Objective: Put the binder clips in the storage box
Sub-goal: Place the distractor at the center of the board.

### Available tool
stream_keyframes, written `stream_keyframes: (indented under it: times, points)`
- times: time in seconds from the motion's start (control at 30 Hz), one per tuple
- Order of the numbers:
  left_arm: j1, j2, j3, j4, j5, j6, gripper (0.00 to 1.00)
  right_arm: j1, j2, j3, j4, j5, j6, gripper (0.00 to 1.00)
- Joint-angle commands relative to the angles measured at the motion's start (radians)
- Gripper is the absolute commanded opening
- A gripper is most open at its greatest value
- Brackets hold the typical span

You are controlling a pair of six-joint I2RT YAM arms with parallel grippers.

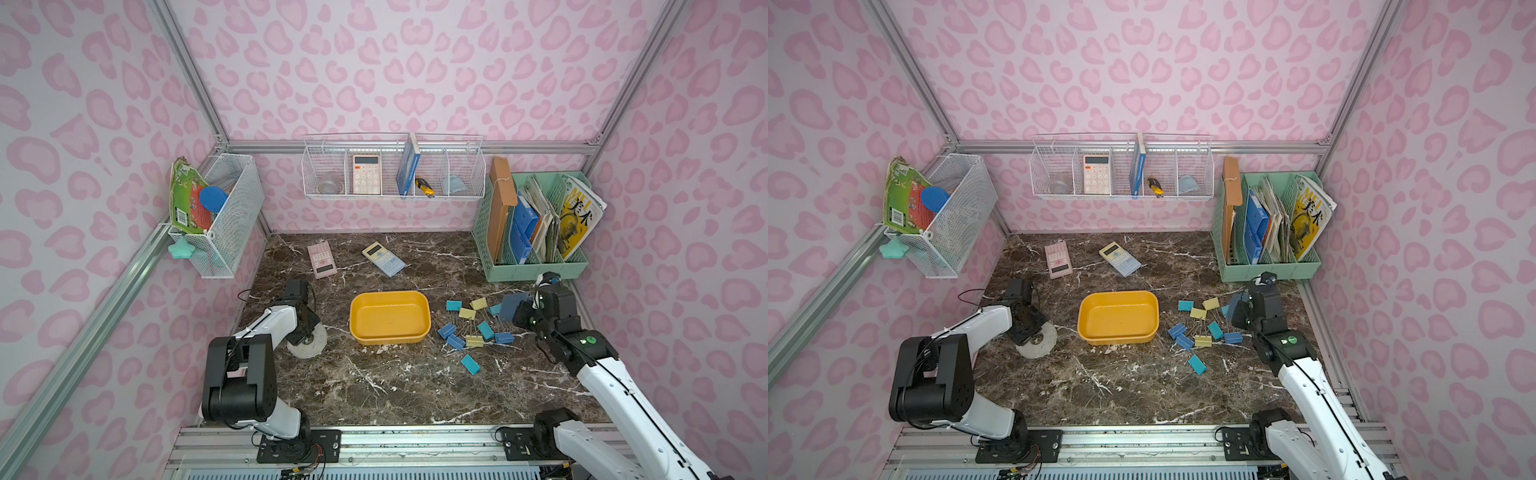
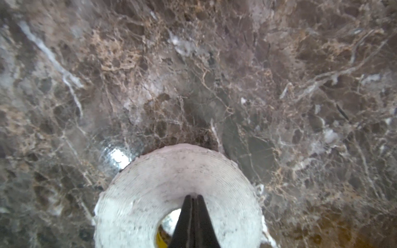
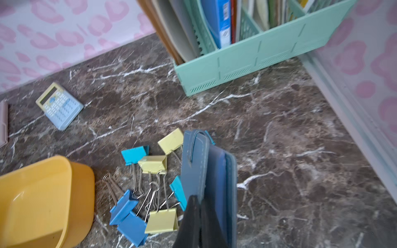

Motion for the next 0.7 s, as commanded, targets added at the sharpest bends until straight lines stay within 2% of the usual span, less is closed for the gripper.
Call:
stream_keyframes:
  times: [0.0, 0.1, 0.17, 0.2, 0.23, 0.27, 0.3, 0.33, 0.37, 0.43, 0.57, 0.67]
  points:
    - [0.004, 0.032, 0.023, -0.013, 0.025, 0.031, 0.00, -0.167, 0.029, 0.012, -0.005, -0.041, -0.093, 0.00]
    - [0.023, 0.069, 0.057, -0.022, 0.038, 0.034, 0.00, -0.338, 0.079, -0.025, 0.067, -0.118, -0.106, 0.00]
    - [0.044, 0.096, 0.083, -0.027, 0.058, 0.042, 0.00, -0.372, 0.120, -0.043, 0.108, -0.096, -0.089, 0.00]
    - [0.050, 0.108, 0.096, -0.030, 0.069, 0.055, 0.03, -0.384, 0.146, -0.046, 0.114, -0.072, -0.080, 0.01]
    - [0.051, 0.117, 0.110, -0.029, 0.087, 0.075, 0.11, -0.398, 0.170, -0.047, 0.115, -0.060, -0.070, 0.38]
    - [0.051, 0.120, 0.116, -0.019, 0.126, 0.092, 0.24, -0.409, 0.185, -0.044, 0.111, -0.084, -0.066, 0.70]
    - [0.051, 0.114, 0.115, -0.007, 0.165, 0.104, 0.39, -0.409, 0.190, -0.045, 0.113, -0.116, -0.067, 0.86]
    - [0.051, 0.104, 0.113, -0.003, 0.183, 0.107, 0.49, -0.407, 0.181, -0.049, 0.122, -0.141, -0.062, 0.96]
    - [0.048, 0.082, 0.109, 0.000, 0.191, 0.108, 0.54, -0.403, 0.155, -0.058, 0.147, -0.170, -0.054, 0.99]
    - [0.026, 0.026, 0.098, 0.015, 0.192, 0.119, 0.57, -0.372, 0.075, -0.072, 0.202, -0.242, -0.061, 0.99]
    - [-0.021, -0.090, 0.121, -0.047, 0.128, 0.112, 0.59, -0.167, 0.008, -0.001, 0.185, -0.091, -0.071, 0.99]
    - [-0.069, -0.207, 0.115, -0.064, 0.111, 0.109, 0.59, -0.039, 0.037, 0.037, 0.177, -0.115, -0.050, 0.99]
